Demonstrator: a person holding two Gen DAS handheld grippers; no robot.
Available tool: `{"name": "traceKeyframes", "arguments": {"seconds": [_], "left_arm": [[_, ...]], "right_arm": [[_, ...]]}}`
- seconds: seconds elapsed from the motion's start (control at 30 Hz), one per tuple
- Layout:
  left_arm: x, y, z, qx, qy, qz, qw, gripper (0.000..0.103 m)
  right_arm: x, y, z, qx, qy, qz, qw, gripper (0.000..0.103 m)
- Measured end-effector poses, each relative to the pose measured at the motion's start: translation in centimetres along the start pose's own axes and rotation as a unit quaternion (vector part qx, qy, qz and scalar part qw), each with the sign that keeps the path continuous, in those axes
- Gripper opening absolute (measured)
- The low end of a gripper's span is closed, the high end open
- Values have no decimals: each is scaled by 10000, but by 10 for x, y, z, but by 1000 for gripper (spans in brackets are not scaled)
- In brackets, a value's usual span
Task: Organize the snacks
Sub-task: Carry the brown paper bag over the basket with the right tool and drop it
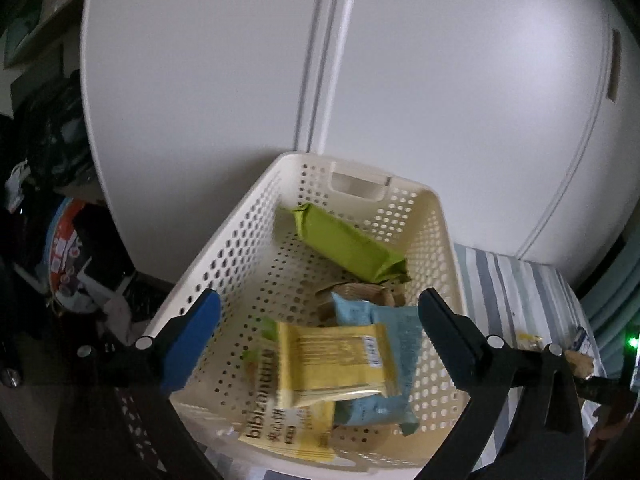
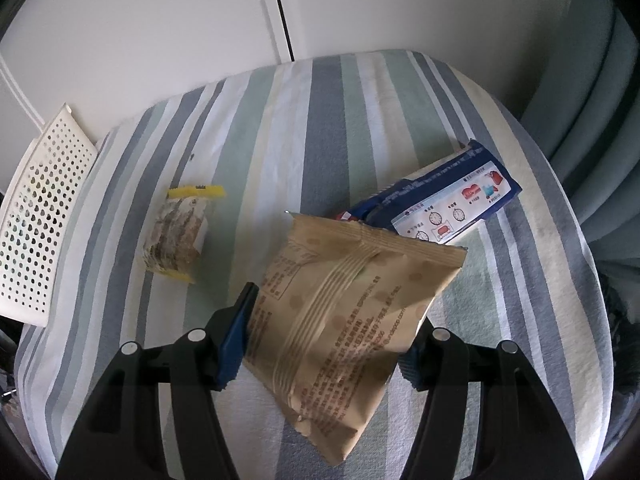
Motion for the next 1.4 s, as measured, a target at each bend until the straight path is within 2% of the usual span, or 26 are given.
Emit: {"name": "traceKeyframes", "arguments": {"seconds": [0.17,0.33,0.43,0.7,0.93,1.1,1.23,1.4], "left_arm": [[4,0,13,2,276,-63,9996,100],[4,4,14,-127,195,-169,9996,100],[3,9,20,-74,300,-227,9993,100],[-2,17,41,-186,593,-337,9975,100],[-4,21,52,-282,791,-387,9957,100],[-6,24,58,-299,884,-434,9947,100],[-8,27,65,-318,966,-489,9936,100],[-9,30,75,-304,1130,-532,9917,100]], "right_arm": [[1,0,0,33,22,6,10000,61],[0,4,-1,-25,-1,-18,10000,59],[-2,14,3,-35,-28,-117,9999,59],[-22,57,54,-370,371,-622,9967,58],[-48,91,138,-1141,761,-936,9861,58],[-62,100,218,-1655,1176,-949,9746,58],[-68,96,273,-1778,1517,-951,9676,58],[-68,78,331,-1948,1753,-725,9623,58]]}}
Point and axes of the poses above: each gripper's, at about its wrist camera, not at the fingertips, and y roughly against the way its jaws point, z to its left, x to its underside, the point moved 2 cm from there along -y, roughly the way its jaws point, and after that the axes turned 1 degree about z, right-handed, at the moved point
